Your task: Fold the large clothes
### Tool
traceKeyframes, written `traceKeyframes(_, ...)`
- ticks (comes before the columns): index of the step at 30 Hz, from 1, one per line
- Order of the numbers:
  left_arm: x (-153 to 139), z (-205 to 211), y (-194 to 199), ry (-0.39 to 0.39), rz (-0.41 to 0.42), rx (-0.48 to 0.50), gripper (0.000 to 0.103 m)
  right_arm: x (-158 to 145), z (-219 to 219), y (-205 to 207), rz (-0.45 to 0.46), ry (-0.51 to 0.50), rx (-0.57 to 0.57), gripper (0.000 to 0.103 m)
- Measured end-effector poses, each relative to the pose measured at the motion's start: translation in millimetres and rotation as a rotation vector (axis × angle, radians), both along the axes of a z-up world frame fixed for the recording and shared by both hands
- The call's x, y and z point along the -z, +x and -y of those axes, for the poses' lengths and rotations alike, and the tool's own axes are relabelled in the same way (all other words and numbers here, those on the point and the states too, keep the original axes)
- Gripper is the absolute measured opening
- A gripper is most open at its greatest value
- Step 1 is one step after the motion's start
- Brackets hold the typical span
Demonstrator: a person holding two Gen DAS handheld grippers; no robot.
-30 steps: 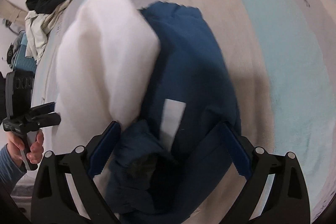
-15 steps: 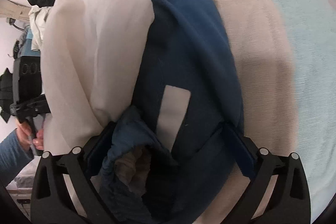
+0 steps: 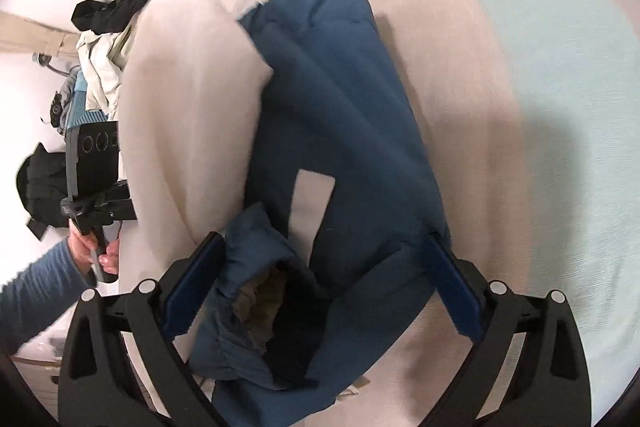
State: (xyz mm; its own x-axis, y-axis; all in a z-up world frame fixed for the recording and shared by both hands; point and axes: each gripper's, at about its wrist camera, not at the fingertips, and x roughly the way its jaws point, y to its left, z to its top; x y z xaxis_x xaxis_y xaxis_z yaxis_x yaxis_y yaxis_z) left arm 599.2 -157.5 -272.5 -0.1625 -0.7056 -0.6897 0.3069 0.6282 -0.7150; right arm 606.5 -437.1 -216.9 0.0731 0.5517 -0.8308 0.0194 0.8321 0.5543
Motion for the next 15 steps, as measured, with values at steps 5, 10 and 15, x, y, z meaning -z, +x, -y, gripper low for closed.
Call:
traceKeyframes(5,-6.2,-4.8,-1.8,0.020,0.013,-0.001,0.098,-20.8,0.1,-3.0,0.095,0.002,0.053,0.092)
traceKeyframes(10,-18.4,-7.9,-4.4,0.027,0.050,0.005,0.097,-33.1,38.2,-21.9,0.127,0.017,0.098,0.093)
traceKeyframes(15,-5.8,-17.5,0.6,-0.013,0.005,-0.012,0.098,13.2,78.1,-20.2,-0.042,0.138,0.114,0.093)
